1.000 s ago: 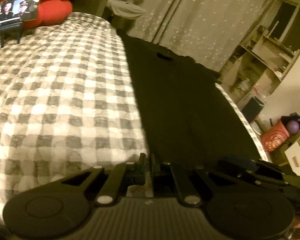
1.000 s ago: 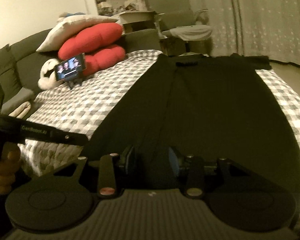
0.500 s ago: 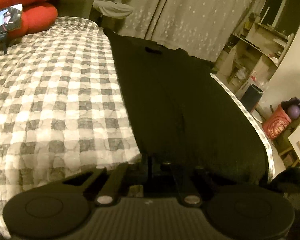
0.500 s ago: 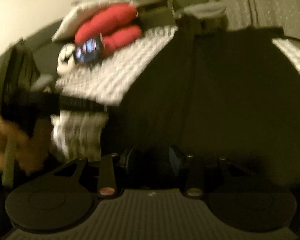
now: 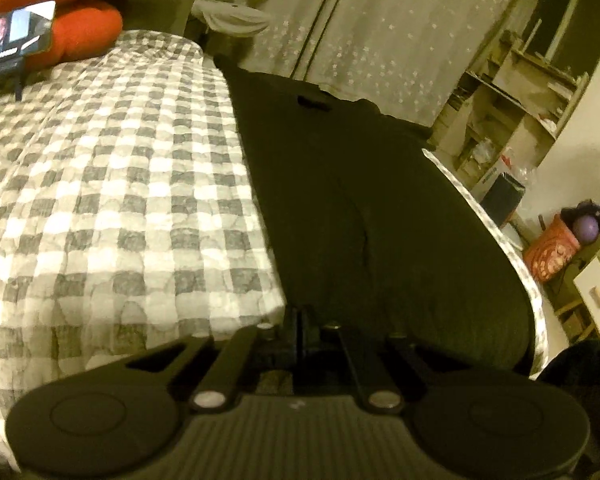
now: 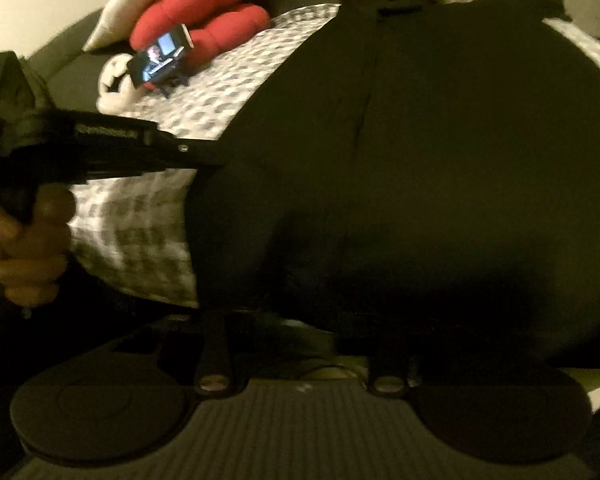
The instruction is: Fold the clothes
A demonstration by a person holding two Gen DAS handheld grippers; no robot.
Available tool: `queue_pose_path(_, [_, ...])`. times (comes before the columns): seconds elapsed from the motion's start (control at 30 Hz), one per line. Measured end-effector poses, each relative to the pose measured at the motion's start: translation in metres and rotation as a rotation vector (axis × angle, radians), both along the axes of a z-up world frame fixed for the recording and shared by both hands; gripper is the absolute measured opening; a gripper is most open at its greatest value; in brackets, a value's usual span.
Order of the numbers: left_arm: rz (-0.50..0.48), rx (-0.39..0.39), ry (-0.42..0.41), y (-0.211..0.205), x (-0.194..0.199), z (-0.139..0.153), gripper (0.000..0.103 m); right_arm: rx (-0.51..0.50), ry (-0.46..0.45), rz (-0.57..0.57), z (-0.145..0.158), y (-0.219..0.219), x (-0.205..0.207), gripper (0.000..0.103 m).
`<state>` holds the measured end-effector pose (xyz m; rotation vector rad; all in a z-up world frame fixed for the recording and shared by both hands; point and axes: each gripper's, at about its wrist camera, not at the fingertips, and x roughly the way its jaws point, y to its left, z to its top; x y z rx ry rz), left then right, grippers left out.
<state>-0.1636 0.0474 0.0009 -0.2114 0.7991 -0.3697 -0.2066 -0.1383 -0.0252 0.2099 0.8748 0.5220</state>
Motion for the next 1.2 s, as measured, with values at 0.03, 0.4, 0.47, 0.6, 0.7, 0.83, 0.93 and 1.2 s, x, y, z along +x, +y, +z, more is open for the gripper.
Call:
queue_pose_path(0.03, [-0.006, 0.011, -0.009, -0.001, -0.002, 0.001, 0.002, 0.006, 0.012, -0.001, -0.001, -0.002, 0.000, 0.002])
queue_pose_path(0.4, [-0.036, 0.085, -0.039, -0.007, -0.005, 0.003, 0.001, 0.022, 0.137, -0.064, 0.001, -0.024, 0.001, 0.002])
queue_pose_path(0.47, [-0.043, 0.108, -0.054, -0.010, -0.007, 0.004, 0.001, 0.023, 0.159, -0.079, -0.002, -0.024, 0.008, 0.002])
queue_pose_path(0.6, [-0.045, 0.121, -0.057, -0.011, -0.009, 0.004, 0.001, 0.047, 0.186, -0.044, -0.004, -0.025, 0.009, 0.002])
queue_pose_path(0.7, [-0.050, 0.144, -0.072, -0.011, -0.014, 0.009, 0.001, 0.063, 0.169, 0.001, 0.002, -0.022, 0.003, 0.001])
queue_pose_path(0.83, [-0.051, 0.149, -0.067, -0.010, -0.016, 0.009, 0.001, 0.034, 0.158, 0.019, 0.007, -0.017, 0.001, 0.001])
queue_pose_path(0.93, [-0.048, 0.146, -0.048, -0.010, -0.012, 0.006, 0.002, -0.023, 0.184, -0.021, -0.004, -0.016, 0.014, 0.001])
queue_pose_path(1.2, [0.008, 0.100, -0.030, 0.005, -0.012, 0.016, 0.005, -0.056, 0.176, 0.073, -0.004, -0.003, 0.011, 0.014])
